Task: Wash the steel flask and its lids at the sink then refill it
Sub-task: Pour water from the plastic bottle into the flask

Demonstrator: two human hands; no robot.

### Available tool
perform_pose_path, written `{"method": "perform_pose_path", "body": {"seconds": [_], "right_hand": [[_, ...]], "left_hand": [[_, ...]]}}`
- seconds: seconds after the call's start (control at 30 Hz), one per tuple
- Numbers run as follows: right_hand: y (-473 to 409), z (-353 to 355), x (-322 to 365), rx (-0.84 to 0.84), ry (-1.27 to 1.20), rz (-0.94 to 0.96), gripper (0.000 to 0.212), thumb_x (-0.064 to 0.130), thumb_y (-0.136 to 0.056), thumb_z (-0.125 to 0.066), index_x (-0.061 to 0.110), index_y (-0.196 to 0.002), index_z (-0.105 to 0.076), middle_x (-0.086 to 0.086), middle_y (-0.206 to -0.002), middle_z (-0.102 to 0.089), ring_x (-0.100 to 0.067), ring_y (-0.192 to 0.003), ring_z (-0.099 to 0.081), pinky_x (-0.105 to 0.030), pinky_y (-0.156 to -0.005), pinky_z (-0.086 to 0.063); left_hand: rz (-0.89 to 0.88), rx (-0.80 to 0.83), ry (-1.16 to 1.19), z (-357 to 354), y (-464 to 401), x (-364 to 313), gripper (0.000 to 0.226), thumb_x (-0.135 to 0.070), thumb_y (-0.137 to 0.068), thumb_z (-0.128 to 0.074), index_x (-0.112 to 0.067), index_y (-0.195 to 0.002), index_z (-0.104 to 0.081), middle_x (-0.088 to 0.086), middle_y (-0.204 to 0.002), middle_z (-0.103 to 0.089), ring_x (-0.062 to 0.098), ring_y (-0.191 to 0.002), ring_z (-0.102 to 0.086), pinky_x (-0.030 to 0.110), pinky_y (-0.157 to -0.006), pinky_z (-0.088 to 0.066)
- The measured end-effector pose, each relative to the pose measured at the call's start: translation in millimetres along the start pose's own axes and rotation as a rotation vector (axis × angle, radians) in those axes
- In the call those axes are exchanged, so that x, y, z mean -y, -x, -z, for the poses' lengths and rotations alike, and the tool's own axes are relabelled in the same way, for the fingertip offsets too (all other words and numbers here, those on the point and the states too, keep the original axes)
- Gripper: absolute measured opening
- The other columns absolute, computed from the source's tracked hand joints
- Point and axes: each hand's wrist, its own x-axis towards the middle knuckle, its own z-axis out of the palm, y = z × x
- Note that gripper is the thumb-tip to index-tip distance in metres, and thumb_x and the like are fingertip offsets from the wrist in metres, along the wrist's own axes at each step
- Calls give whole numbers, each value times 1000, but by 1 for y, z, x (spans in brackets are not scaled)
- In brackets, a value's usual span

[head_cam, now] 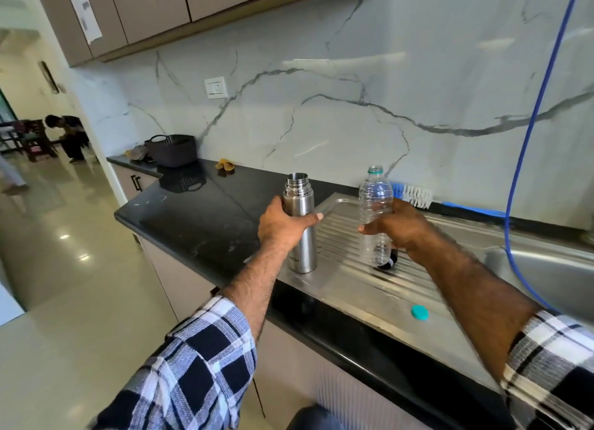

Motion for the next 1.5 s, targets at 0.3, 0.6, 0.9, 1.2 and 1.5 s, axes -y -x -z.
{"method": "perform_pose_path", "body": {"seconds": [0.3, 0.6, 0.9, 1.2, 1.5], "right_hand": [[34, 19, -4, -56, 103, 144, 66, 18, -62, -102, 22, -110, -56, 0, -107, -73, -21, -100, -71, -43, -88, -59], [59, 72, -37, 55, 190, 271, 47, 1, -78, -90, 18, -118, -72, 4, -109, -75, -15, -99, -72, -28, -84, -62], [53, 75, -97, 272, 949, 291, 24, 26, -82, -83, 33, -105, -83, 15, -96, -75, -4, -88, -68, -26, -88, -56], [61, 74, -100, 416, 1026, 421, 26, 29, -86, -81, 25, -112, -79, 12, -101, -63, -10, -93, -62, -30, -86, -54], [63, 170, -105, -2, 240, 314, 22, -8, -95, -68, 3, -113, -72, -7, -92, -69, -9, -78, -69, -27, -78, -59]], "left_hand": [[-573, -264, 53, -22, 54, -30, 52, -65, -87, -73, -20, -110, -67, -7, -104, -69, 14, -95, -65, 42, -81, -60], [-178, 362, 400, -72, 77, -68, 49, -42, -75, -94, -21, -112, -71, -5, -105, -79, 10, -94, -76, 30, -78, -57], [-60, 397, 444, -74, 70, -52, 42, -41, -79, -90, -21, -112, -74, -5, -103, -81, 15, -94, -78, 31, -82, -58], [-115, 462, 452, -104, 74, -62, 31, -35, -82, -91, -17, -104, -78, -1, -97, -82, 17, -88, -79, 37, -83, -63], [-178, 574, 469, -165, 90, -95, 42, -40, -78, -94, -17, -108, -76, 6, -100, -82, 26, -93, -80, 49, -87, -65]]}}
